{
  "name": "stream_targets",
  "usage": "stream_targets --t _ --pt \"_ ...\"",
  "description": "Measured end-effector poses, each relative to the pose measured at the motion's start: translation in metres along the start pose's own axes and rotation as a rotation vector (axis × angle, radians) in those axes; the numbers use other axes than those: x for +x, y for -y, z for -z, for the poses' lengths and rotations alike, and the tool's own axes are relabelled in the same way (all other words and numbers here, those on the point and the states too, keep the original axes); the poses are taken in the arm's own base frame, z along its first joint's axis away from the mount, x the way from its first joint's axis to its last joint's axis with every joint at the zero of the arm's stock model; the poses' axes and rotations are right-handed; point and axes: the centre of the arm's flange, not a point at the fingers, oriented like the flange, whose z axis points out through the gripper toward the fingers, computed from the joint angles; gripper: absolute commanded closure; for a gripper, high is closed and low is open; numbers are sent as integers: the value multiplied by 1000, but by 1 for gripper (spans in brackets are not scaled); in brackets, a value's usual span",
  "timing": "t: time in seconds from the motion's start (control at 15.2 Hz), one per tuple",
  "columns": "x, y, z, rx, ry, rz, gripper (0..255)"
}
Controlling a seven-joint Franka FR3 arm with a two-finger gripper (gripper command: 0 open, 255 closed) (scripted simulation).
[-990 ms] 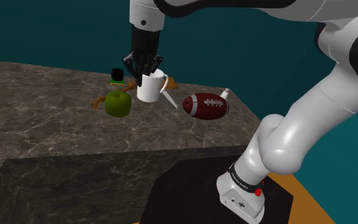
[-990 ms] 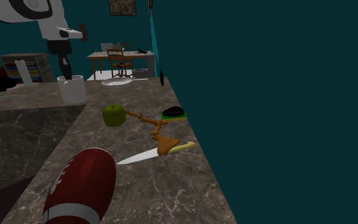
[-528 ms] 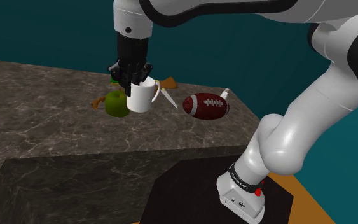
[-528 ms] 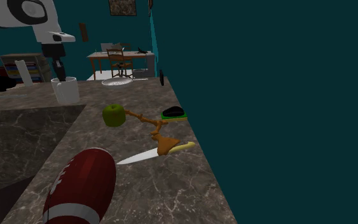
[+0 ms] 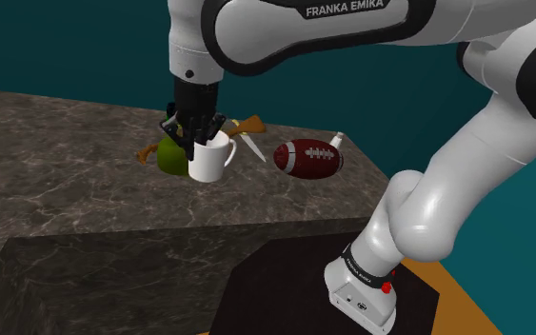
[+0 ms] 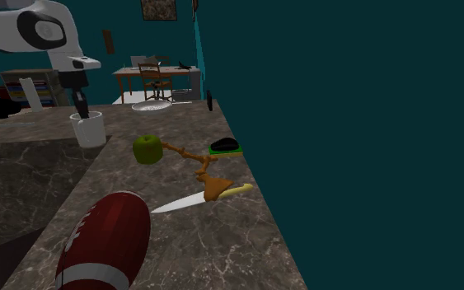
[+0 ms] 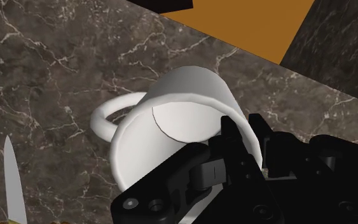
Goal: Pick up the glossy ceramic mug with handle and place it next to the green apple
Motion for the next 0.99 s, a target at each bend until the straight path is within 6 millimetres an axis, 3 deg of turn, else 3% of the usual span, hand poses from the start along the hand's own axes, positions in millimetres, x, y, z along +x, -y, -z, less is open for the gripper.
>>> stream_targets --t 0.99 --pt "2 4 -80 0 0 0 255"
